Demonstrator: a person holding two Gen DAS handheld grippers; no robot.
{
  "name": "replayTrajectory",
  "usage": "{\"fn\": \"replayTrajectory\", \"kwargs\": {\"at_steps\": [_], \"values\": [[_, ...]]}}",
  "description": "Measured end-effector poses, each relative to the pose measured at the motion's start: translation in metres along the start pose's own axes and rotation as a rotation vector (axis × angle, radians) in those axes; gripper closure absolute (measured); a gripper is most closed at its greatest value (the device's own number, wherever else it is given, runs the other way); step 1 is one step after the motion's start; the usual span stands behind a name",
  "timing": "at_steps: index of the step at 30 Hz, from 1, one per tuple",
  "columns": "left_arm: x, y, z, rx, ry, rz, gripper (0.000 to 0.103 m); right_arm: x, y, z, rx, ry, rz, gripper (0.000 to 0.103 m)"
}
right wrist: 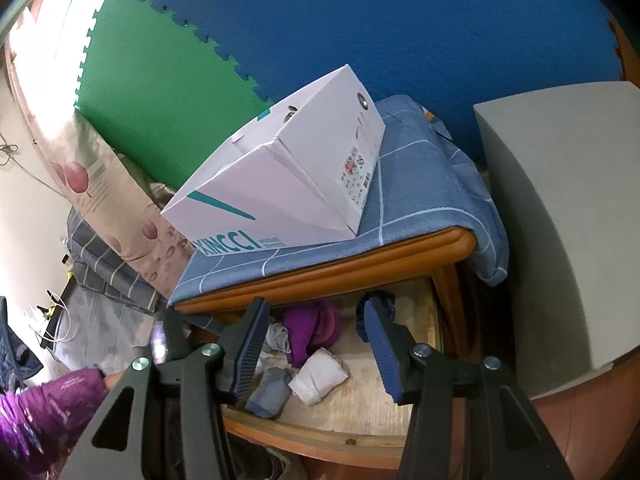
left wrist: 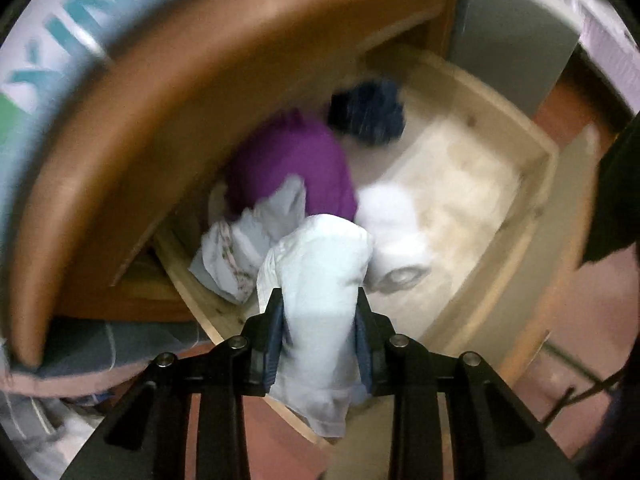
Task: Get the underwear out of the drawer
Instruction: 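Lift the white sock and release it into the shoe box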
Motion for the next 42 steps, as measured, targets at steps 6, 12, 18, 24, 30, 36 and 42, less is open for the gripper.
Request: {"fn": "replayTrajectory", "kwargs": {"at_steps": [6, 12, 18, 24, 30, 36, 42], "values": [[0.064, -0.008, 0.015, 0.086, 0.003, 0.173, 0.074, -0.003, -0.001, 0.012, -0.061, 0.007, -0.018, 0.052], [0.11, -0.013, 0.025, 0.19, 0.02, 0.297, 0.074, -0.005, -0.001, 0.024, -0.115, 0.02, -0.034, 0.052], [0.145, -0.023, 0.031, 0.309, 0.075, 0.391, 0.074, 0.002, -0.004, 0.032, -0.15, 0.017, -0.013, 0.052], [0.185, -0.037, 0.019, 0.378, 0.1, 0.457, 0.073, 0.009, -0.007, 0.038, -0.181, 0.006, 0.008, 0.052], [0.221, -0.059, 0.0, 0.392, 0.071, 0.518, 0.073, 0.009, -0.008, 0.04, -0.183, 0.002, 0.007, 0.052], [0.247, -0.091, -0.027, 0.395, 0.025, 0.564, 0.073, 0.009, -0.008, 0.04, -0.187, -0.007, 0.005, 0.052], [0.258, -0.128, -0.06, 0.401, -0.052, 0.589, 0.072, 0.009, -0.008, 0.041, -0.193, -0.013, 0.001, 0.052]]}}
Point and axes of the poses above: each gripper's, at about its wrist camera, not at the fingertips, and x roughly against the way its jaws point, z to its right, y to its underside, the point moved 4 cm from there along -x, roughly the way its jaws point, and after that the axes turned 10 degrees about -x, right-handed, at the moved point
